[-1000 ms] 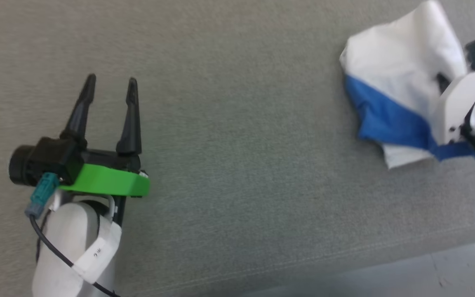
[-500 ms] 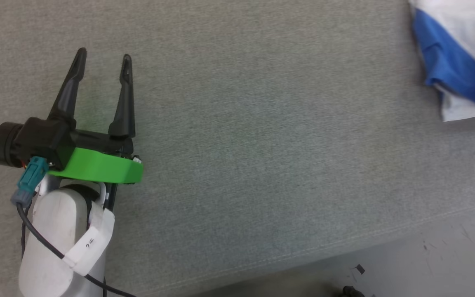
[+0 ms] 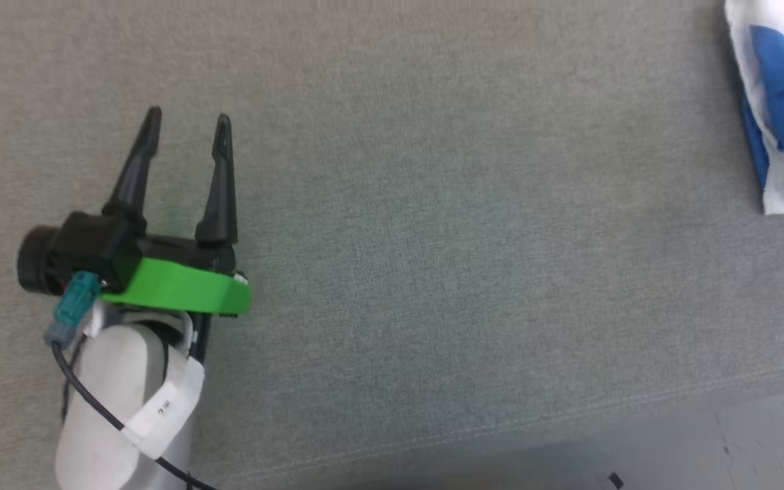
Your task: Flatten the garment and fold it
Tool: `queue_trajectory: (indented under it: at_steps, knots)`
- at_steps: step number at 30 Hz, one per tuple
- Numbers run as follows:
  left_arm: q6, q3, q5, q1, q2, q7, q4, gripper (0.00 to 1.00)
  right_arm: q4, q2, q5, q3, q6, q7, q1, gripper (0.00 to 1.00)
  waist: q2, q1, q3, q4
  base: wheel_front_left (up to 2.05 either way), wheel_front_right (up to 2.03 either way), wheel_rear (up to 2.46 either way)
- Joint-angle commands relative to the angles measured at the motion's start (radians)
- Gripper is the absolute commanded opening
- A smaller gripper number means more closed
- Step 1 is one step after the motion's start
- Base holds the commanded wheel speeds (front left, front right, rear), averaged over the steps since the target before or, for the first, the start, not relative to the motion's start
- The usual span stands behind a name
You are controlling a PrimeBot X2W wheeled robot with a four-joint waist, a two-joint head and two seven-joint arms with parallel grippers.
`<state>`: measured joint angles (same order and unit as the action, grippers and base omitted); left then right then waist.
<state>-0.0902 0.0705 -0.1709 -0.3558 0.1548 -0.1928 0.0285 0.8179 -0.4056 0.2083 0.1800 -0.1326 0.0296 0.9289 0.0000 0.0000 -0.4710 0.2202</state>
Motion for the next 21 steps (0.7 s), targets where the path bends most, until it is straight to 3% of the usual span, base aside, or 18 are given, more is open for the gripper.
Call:
queue_trajectory:
  at_steps: [1, 6, 7, 10, 21]
  knots:
    - [0.007, -0.003, -0.013, 0.021, -0.007, -0.014, -0.016, 1.0, 0.003, 0.023, -0.027, -0.006, 0.002, -0.028, -0.013, 1.0, 0.0, 0.0, 0.072, -0.016, 0.0, 0.0, 0.0]
    - [0.011, -0.007, -0.044, 0.062, -0.032, -0.039, -0.08, 1.0, -0.041, 0.066, -0.127, -0.071, 0.002, -0.128, -0.083, 1.0, 0.0, 0.0, 0.171, -0.041, 0.0, 0.0, 0.0]
    - [0.009, -0.001, -0.073, 0.094, -0.052, -0.053, -0.123, 1.0, -0.163, 0.097, -0.251, -0.146, 0.002, -0.198, -0.201, 1.0, 0.0, 0.0, 0.245, -0.079, 0.0, 0.0, 0.0]
    - [0.009, 0.002, -0.085, 0.107, -0.06, -0.059, -0.142, 1.0, -0.286, 0.107, -0.317, -0.171, 0.002, -0.217, -0.298, 1.0, 0.0, 0.0, 0.281, -0.109, 0.0, 0.0, 0.0]
    - [0.008, 0.025, -0.098, 0.151, -0.082, -0.068, -0.199, 1.0, -0.67, 0.213, -0.371, -0.117, 0.002, -0.207, -0.658, 1.0, 0.0, 0.0, 0.368, -0.203, 0.0, 0.0, 0.0]
